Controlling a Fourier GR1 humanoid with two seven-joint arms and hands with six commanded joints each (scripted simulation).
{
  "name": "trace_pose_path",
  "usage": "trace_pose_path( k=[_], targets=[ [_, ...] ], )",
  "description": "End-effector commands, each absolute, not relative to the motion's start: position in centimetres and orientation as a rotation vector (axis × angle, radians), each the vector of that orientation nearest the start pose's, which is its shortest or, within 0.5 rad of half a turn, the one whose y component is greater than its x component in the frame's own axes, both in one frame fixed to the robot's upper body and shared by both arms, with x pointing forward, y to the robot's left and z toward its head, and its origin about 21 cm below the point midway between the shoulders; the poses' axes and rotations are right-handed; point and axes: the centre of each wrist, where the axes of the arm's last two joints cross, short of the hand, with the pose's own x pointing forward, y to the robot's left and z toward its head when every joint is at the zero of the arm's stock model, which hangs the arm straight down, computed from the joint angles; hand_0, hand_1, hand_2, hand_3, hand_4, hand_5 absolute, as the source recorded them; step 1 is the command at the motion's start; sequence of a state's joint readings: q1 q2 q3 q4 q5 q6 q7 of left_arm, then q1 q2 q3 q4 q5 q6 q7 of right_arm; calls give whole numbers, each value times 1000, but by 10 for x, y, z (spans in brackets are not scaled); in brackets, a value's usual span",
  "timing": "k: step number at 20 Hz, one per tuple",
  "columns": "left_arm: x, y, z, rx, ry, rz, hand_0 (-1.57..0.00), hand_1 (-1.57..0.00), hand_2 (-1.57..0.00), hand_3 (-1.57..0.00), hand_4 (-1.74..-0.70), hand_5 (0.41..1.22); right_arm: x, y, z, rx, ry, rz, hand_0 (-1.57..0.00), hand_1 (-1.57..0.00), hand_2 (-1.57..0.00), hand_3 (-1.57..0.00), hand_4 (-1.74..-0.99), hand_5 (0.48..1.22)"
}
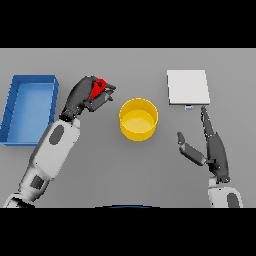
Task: Pick up the red beaker and tilt it to pour out 1 green nut into yellow bowl. Pick up the yellow bowl and place it on the metallic measuring scale.
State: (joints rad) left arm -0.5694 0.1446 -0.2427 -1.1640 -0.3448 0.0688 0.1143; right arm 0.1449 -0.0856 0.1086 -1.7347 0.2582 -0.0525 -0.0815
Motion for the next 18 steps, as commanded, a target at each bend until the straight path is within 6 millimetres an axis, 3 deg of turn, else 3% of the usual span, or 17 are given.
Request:
trace_pose_path(
  k=[1,7,12,14,15,18],
  targets=[
    [365,148,61,331,-1585,-738,-1566,-1566,-1566,-1564,-1734,1114,210,-232,11,-244,-1690,276,1,1,1,1,-1254,680],
    [373,126,79,666,-1491,-1146,-1570,-1570,-1570,-1569,-1739,1127,211,-231,13,-236,-1679,264,1,1,1,1,-1256,690],
    [377,108,88,840,-1453,-1440,-1571,-1571,-1571,-1570,-1740,1190,207,-229,12,-234,-1674,271,1,1,1,1,-1274,704],
    [379,107,91,883,-1427,-1555,-1571,-1571,-1571,-1571,-1649,1201,208,-230,10,-222,-1671,267,1,1,1,1,-1284,705],
    [380,101,94,912,-1408,-1605,-1571,-1571,-1571,-1571,-1666,1205,209,-230,10,-220,-1681,258,1,1,1,1,-1283,702],
    [383,92,101,970,-1330,-1805,-1571,-1571,-1571,-1327,-1695,1213,208,-226,7,-195,-1687,230,1,1,1,1,-1288,685]
  ],
)
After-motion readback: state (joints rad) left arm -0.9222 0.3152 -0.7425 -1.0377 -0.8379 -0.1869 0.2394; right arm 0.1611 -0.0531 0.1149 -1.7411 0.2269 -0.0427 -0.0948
